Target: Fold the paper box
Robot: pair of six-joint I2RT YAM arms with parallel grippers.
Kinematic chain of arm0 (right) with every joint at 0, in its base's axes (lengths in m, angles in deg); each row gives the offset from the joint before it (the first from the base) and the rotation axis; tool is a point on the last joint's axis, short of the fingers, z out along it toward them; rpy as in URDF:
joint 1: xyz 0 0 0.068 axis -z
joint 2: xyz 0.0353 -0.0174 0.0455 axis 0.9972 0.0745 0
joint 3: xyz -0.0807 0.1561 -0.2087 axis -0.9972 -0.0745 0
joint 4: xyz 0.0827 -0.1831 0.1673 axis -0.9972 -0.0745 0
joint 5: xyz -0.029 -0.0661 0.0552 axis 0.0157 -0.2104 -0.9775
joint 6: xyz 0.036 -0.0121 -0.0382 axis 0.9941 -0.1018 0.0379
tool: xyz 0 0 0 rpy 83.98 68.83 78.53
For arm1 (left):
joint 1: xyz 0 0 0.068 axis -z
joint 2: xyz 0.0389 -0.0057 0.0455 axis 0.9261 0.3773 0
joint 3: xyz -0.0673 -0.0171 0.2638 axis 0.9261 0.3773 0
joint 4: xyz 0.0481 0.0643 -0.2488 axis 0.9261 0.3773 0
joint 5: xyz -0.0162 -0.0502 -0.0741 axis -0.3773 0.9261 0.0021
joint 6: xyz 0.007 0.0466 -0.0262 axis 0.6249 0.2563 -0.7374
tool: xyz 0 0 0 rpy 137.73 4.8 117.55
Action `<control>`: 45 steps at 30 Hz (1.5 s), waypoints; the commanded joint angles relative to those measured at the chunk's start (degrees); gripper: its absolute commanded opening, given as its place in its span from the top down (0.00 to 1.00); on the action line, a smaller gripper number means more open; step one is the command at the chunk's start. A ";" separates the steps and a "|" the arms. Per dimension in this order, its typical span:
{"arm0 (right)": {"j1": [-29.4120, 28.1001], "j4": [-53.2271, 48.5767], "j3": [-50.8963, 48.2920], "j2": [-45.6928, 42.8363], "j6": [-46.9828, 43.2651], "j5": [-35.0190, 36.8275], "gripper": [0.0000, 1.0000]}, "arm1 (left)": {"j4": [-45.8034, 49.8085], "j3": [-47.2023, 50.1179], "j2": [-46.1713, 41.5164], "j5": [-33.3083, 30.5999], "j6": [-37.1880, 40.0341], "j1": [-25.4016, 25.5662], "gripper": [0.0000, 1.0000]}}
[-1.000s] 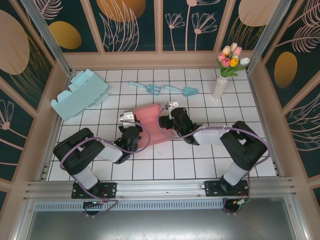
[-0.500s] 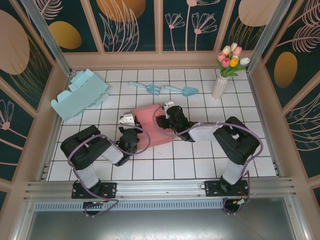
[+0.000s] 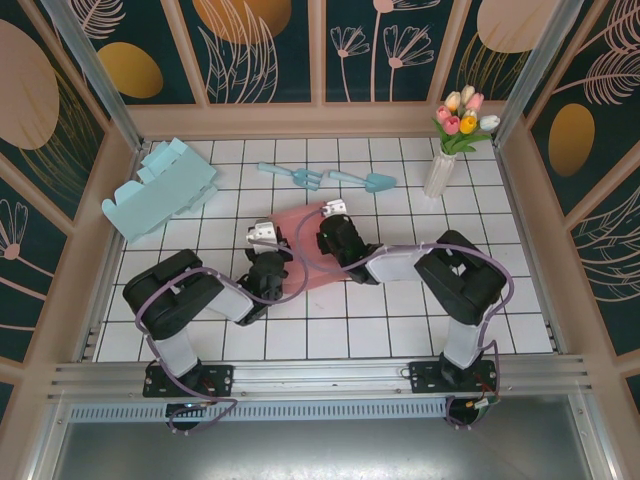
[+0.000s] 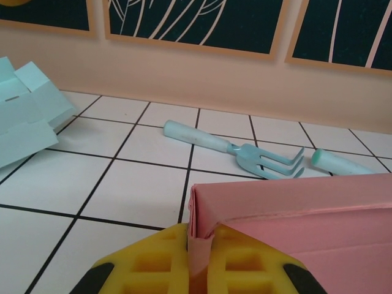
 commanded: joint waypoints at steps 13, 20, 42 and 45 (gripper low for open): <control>0.58 -9.10 -18.55 -48.36 9.76 -12.70 0.28 | 15.05 -6.97 -1.70 12.44 10.67 -1.36 1.00; 0.82 -27.73 -22.69 -75.68 16.29 -2.86 0.22 | 43.20 -18.11 -9.42 40.37 27.69 -1.69 1.00; 1.02 -38.11 -27.00 -102.34 16.14 -6.97 0.18 | 114.57 -81.84 23.50 34.37 38.18 -1.76 0.72; 1.01 -38.07 -27.22 -102.30 16.03 -6.95 0.18 | 111.83 -88.58 23.10 34.10 34.14 -1.70 0.46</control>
